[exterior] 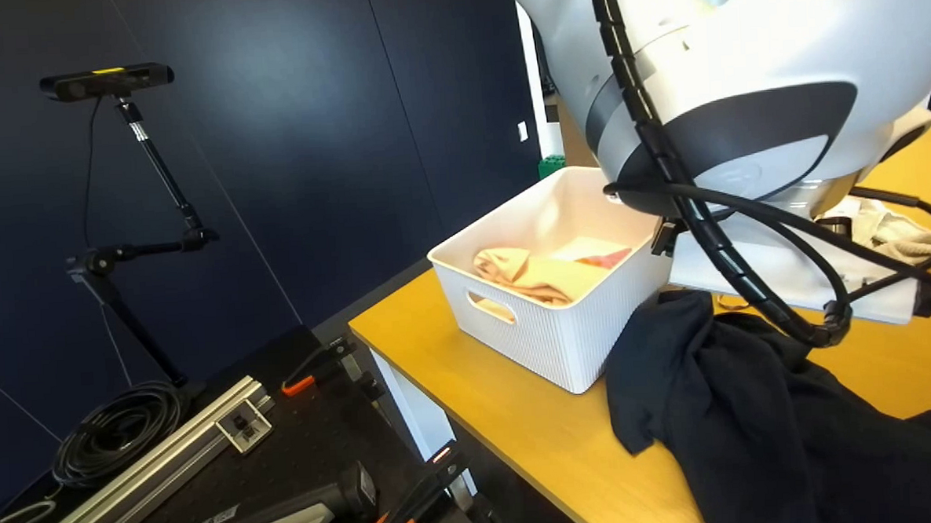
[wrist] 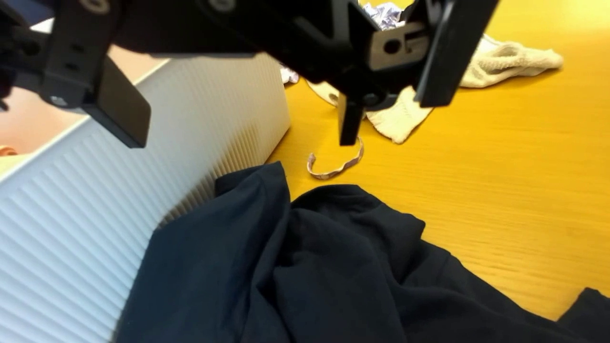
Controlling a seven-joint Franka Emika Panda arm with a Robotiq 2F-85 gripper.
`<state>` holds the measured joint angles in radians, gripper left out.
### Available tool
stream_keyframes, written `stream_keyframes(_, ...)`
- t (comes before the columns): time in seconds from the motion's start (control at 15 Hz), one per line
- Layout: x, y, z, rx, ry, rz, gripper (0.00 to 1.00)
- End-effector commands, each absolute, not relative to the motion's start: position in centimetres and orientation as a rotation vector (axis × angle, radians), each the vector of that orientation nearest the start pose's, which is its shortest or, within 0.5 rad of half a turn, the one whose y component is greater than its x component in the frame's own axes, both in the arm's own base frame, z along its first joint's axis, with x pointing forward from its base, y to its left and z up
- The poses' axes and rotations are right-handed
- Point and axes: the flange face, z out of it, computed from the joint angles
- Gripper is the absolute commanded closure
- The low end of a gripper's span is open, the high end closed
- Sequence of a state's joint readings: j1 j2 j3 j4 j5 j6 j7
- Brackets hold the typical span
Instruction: Place the dark blue clothing over the white storage container.
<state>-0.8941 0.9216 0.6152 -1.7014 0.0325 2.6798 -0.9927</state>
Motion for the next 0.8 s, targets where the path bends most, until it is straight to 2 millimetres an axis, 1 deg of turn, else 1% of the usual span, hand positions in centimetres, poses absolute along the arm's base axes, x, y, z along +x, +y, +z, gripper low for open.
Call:
stream_keyframes(0.0,64.5,-24.5,14.8,-2.746,-0.611,-0.613,0.00)
stream_keyframes(0.33,64.8,-24.6,12.6,-2.772,-0.660,-0.524,0.00)
stream_keyframes(0.53,66.0,-23.5,11.4,-2.776,-0.732,-0.511,0.00)
stream_keyframes(0.73,67.8,-21.8,9.3,-2.765,-0.797,-0.531,0.00)
